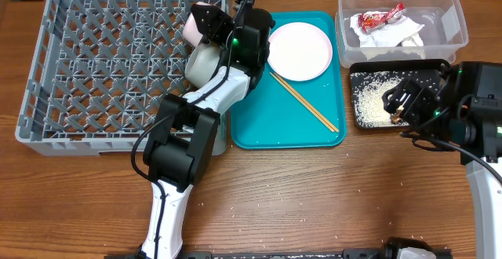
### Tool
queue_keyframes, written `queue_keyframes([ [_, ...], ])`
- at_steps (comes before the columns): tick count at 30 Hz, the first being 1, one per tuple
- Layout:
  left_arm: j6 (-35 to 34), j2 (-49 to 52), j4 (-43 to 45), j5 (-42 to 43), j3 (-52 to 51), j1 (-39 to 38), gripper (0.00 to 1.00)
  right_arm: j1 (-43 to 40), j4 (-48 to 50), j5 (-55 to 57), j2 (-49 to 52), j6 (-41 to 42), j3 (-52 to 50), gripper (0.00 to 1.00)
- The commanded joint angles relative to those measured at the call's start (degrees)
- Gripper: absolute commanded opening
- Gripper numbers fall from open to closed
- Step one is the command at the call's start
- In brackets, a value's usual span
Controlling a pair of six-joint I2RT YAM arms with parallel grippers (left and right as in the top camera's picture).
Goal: Sort waste into correct bins and load items into the dishwasher
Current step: 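Move the left gripper to the white plate on the teal tray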
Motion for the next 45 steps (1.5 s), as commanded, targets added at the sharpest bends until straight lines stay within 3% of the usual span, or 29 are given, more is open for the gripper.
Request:
queue_keyframes([
  [1, -2.9, 0.0, 0.0, 3.8, 0.6, -1.7, 0.77, -0.2, 0.1, 0.4, -0.2, -0.2, 1.0, 1.00],
  [9, -6.3, 0.0, -2.8, 9.5, 1.6, -5.1, 0.80, -0.2, 0.1, 0.4, -0.2, -0.2, 1.0, 1.00],
  [15, -23.4, 0.0, -23.9, 17.9, 8.8, -5.8, 0.80, -0.2, 0.1, 0.4, -0.2, -0.2, 1.0, 1.00],
  [18, -35.4, -0.2, -41.7, 30.9, 18.4, -5.6, 0.79, -0.2, 0.1, 0.4, -0.2, -0.2, 1.0, 1.00],
  [20, -41.1, -0.2, -51.1, 42.6, 24.4, -5.1, 0.72, -0.2, 0.1, 0.4, -0.2, -0.2, 1.0, 1.00],
  [23, -52.6, -0.2, -61.4, 62.1, 31.1, -3.8, 0.46, -0.2, 0.1, 0.4, -0.2, -0.2, 1.0, 1.00],
  [24, -56.6, -0.2, -62.5, 64.7, 31.2, -3.5, 0.42, -0.2, 0.1, 0.4, -0.2, -0.2, 1.0, 1.00],
  [28, -68.9, 0.2, -66.3, 65.3, 30.1, -3.8, 0.42, -0.2, 0.1, 0.4, -0.2, -0.2, 1.0, 1.00],
  [34, -75.5, 2.9, -66.5, 62.9, 28.2, -5.1, 0.38, -0.2, 0.1, 0.4, -0.2, -0.2, 1.0, 1.00],
  [37, -80.3, 5.1, -66.4, 60.9, 28.2, -5.0, 0.43, -0.2, 0.1, 0.4, -0.2, -0.2, 1.0, 1.00],
  [45, -86.5, 10.4, -66.7, 61.0, 28.2, -3.1, 0.44, -0.2, 0.1, 0.4, -0.2, -0.2, 1.0, 1.00],
])
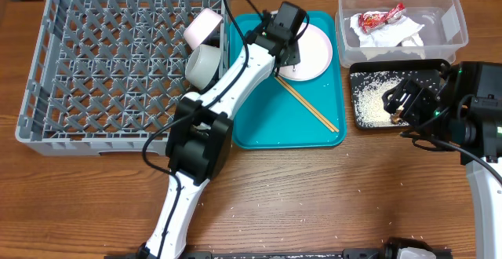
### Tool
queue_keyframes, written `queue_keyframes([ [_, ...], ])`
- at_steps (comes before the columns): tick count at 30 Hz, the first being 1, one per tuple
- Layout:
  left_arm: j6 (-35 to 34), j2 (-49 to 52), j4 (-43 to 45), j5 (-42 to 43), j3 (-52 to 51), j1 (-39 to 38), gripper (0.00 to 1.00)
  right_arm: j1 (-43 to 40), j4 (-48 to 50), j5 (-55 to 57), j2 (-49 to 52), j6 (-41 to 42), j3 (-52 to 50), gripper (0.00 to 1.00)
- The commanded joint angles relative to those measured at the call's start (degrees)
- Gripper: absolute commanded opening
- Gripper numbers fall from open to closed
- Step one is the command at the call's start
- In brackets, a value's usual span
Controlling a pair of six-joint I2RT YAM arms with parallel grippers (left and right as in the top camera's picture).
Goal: Sort waste into correct bins and load items into the dishwasher
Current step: 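Move the left gripper to the white plate on the teal tray, then grasp the edge of the white plate with the left gripper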
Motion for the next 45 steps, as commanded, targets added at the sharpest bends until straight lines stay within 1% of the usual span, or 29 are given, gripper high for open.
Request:
queue_keyframes([
  [1, -4.2, 2.0, -0.2, -0.4, -0.6, 1.4, 0.44, -0.2, 0.1, 0.4, -0.2, -0.2, 1.0, 1.00],
  [14, -4.1, 2.1, -0.2, -1.0, -0.6, 1.8, 0.45, -0.2, 0.1, 0.4, -0.2, -0.2, 1.0, 1.00],
  [17, -1.8, 1.6, -0.3, -0.8, -0.2, 1.8, 0.45, -0.2, 0.2, 0.4, -0.2, -0.2, 1.0, 1.00],
  [19, 0.9, 0.1, -2.1, -1.0, 0.9, 1.8, 0.44, -0.2, 0.1, 0.4, -0.2, -0.2, 1.0, 1.00],
  [24, 1.0, -2.2, -5.9, -3.0, 1.7, 2.1, 0.44, -0.2, 0.1, 0.4, -0.2, -0.2, 1.0, 1.00],
  [26, 1.0, -2.2, -6.8, -3.0, 1.7, 2.2, 0.45, -0.2, 0.1, 0.4, -0.2, -0.2, 1.0, 1.00],
  [36, 1.0, -0.3, -9.2, -3.8, 1.4, 2.2, 0.44, -0.2, 0.1, 0.4, -0.2, -0.2, 1.0, 1.00],
  [40, 2.8, -0.4, -10.2, -3.7, 2.3, 2.3, 0.44, -0.2, 0.1, 0.4, -0.2, -0.2, 1.0, 1.00],
  [45, 4.2, -0.4, -14.2, -4.0, 5.7, 2.5, 0.42, -0.2, 0.1, 0.4, -0.2, -0.2, 1.0, 1.00],
])
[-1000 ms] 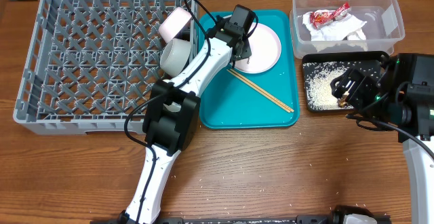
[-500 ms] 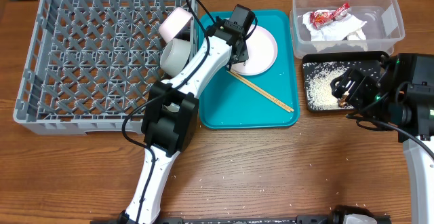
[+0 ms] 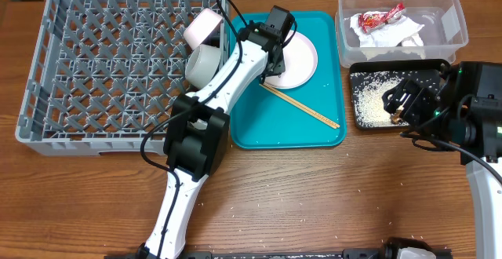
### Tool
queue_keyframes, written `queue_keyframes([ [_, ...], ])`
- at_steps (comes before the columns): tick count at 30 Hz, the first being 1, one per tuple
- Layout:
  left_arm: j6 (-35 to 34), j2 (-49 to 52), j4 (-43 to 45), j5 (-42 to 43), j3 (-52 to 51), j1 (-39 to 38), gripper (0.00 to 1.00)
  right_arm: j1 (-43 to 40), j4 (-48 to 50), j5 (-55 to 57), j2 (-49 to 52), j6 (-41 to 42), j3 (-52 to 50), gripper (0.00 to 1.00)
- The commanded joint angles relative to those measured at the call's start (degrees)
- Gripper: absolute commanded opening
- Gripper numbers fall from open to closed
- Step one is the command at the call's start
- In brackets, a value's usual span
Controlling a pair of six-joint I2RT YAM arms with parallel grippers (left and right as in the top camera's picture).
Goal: Sort waste into correct bins and load items into the dishwasher
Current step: 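Grasp the edge of the white plate with the left gripper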
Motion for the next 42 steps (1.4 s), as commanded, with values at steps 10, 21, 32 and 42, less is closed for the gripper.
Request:
queue_keyframes([
  [10, -5.4, -1.4, -3.2, -1.0, 1.4, 2.9, 0.34, -0.2, 0.1, 0.4, -0.2, -0.2, 1.0, 1.00],
  [21, -5.4, -1.4, 5.2, -0.8, -7.0, 2.4, 0.20, -0.2, 0.1, 0.4, -0.2, -0.2, 1.0, 1.00],
  [32, -4.7, -1.4, 10.0, -2.9, -10.3, 2.6, 0.04, -0.2, 0.1, 0.4, -0.2, -0.2, 1.0, 1.00],
  [42, 10.6, -4.4, 3.5, -20.2, -0.8, 1.3, 0.04, -0.2, 0.1, 0.4, -0.2, -0.2, 1.0, 1.00],
])
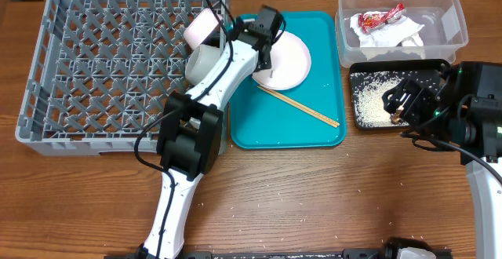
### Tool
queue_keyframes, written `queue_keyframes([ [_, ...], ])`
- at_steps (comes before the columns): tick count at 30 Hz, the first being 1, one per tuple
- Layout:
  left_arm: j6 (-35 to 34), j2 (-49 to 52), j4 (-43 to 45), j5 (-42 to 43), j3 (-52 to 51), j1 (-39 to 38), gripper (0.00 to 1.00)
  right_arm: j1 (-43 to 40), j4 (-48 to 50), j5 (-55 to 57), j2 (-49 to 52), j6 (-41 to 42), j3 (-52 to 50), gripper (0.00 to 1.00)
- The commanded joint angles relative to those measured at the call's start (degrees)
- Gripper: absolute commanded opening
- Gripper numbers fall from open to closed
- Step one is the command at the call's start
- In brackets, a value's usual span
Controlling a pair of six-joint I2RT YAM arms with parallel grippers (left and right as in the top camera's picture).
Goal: Sort waste into correct bins and load items into the dishwasher
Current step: 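Grasp the edge of the white plate with the left gripper, then lift the white plate with the left gripper into the rack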
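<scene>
A white plate [289, 63] lies on the teal tray [314, 129], pushed toward the tray's left side. My left gripper [265, 45] is at the plate's left rim and looks shut on it. A pair of wooden chopsticks [302, 107] lies diagonally on the tray just below the plate. The grey dish rack [94, 63] holds a pink cup [201, 25] and a pale bowl [202, 63] at its right edge. My right gripper [394, 102] hovers over the black tray of rice [369, 94]. Its jaws are too dark to read.
A clear bin [447, 23] at the back right holds crumpled paper and a red wrapper. Rice grains are scattered over the wooden table in front. The left arm stretches from the front edge up along the rack's right side.
The left gripper and the white plate have both shifted a little further left on the teal tray, toward the rack. The chopsticks and the right arm have not moved.
The left gripper was first at the rack's right edge by the pink cup and bowl. Then it was over the plate at the tray's back right. Since then plate and gripper have moved left together in two steps, and the chopsticks shifted slightly. The right arm stayed still.
</scene>
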Motion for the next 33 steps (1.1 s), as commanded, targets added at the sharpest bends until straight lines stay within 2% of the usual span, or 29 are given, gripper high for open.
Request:
queue_keyframes([
  [1, 11.9, -3.4, -2.1, -15.1, 5.2, -1.9, 0.04, -0.2, 0.1, 0.4, -0.2, -0.2, 1.0, 1.00],
  [6, 18.8, -4.3, -4.2, -32.0, 5.9, -5.2, 0.04, -0.2, 0.1, 0.4, -0.2, -0.2, 1.0, 1.00],
  [13, 19.1, -4.3, -5.1, -52.7, 5.9, -9.7, 0.04, -0.2, 0.1, 0.4, -0.2, -0.2, 1.0, 1.00],
  [17, 19.1, -4.3, -5.0, -60.2, 5.9, -11.3, 0.04, -0.2, 0.1, 0.4, -0.2, -0.2, 1.0, 1.00],
  [21, 19.4, -4.5, -5.2, -63.1, 6.2, -12.0, 0.04, -0.2, 0.1, 0.4, -0.2, -0.2, 1.0, 1.00],
  [33, 20.7, -10.8, -5.1, -62.9, 6.3, -12.3, 0.04, -0.2, 0.1, 0.4, -0.2, -0.2, 1.0, 1.00],
])
